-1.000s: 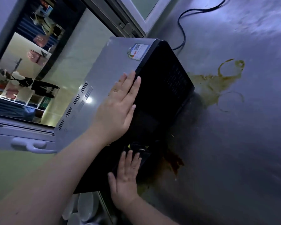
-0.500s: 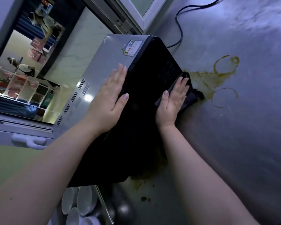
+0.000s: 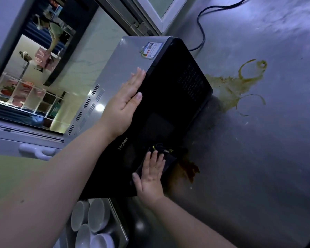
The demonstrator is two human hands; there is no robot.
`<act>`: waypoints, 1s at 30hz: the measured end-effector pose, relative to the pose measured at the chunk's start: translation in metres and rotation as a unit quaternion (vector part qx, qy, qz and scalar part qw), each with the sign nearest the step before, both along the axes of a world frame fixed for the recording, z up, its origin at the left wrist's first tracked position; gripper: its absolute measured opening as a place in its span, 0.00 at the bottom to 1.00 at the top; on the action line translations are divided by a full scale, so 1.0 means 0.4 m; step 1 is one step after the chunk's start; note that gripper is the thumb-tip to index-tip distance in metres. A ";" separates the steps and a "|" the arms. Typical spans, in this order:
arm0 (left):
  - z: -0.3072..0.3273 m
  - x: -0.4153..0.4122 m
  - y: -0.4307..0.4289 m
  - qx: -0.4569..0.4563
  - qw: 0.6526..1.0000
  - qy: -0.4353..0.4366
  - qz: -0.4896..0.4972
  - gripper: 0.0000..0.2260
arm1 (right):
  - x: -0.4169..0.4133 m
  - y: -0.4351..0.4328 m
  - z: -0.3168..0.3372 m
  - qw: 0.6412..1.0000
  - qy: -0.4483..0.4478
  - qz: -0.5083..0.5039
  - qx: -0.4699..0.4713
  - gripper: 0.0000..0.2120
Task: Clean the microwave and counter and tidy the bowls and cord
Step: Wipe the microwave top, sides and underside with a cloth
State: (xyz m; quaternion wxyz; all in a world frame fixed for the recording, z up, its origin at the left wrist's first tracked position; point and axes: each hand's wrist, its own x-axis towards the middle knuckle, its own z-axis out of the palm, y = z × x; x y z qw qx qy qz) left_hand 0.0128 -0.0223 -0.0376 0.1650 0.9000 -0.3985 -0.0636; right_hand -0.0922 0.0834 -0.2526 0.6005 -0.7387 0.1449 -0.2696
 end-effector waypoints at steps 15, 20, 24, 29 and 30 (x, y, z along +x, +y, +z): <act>-0.005 0.011 0.001 -0.045 0.998 0.039 0.007 0.22 | 0.177 -0.398 0.067 0.986 0.026 -0.146 0.071 0.31; 0.009 0.000 0.035 -0.034 0.998 0.046 0.010 0.22 | 0.097 -0.201 0.094 0.996 0.005 -0.090 0.000 0.32; 0.025 -0.033 0.193 0.068 0.998 -0.004 0.010 0.24 | 0.025 -0.028 0.075 0.989 -0.040 -0.040 -0.134 0.33; 0.028 -0.032 0.448 0.083 0.992 -0.017 0.091 0.23 | 0.006 -0.014 -0.009 0.901 -0.152 -0.005 -0.406 0.36; 0.021 -0.032 0.468 0.076 0.992 -0.012 0.101 0.23 | 0.013 -0.050 -0.014 0.882 -0.165 -0.001 -0.442 0.33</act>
